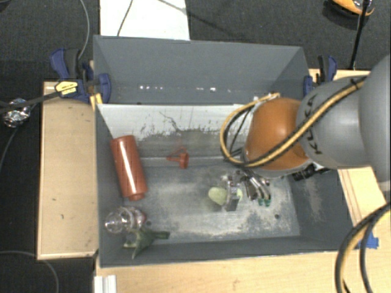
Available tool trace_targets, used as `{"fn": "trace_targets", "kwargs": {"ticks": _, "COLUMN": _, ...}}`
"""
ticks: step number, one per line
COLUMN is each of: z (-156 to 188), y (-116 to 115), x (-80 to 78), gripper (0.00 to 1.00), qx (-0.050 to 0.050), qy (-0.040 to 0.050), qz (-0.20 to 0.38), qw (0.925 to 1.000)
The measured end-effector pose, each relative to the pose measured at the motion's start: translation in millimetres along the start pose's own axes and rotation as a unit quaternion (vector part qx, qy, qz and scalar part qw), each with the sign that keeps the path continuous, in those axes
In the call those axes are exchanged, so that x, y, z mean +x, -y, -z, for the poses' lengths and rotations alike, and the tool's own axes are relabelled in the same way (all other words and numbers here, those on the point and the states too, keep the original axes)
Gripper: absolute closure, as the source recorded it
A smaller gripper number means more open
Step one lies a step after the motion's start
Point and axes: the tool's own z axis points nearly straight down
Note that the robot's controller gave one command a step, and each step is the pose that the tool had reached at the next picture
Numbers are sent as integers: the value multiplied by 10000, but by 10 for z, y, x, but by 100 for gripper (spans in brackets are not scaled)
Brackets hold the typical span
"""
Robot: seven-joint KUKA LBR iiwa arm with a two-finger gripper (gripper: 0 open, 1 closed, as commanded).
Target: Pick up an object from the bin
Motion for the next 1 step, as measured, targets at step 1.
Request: {"fn": "trace_targets", "kwargs": {"ticks": 1, "z": 189, "y": 0, "x": 20, "gripper": 100, "qx": 2, "qy": -41, "qz": -5, "qw": 10000}}
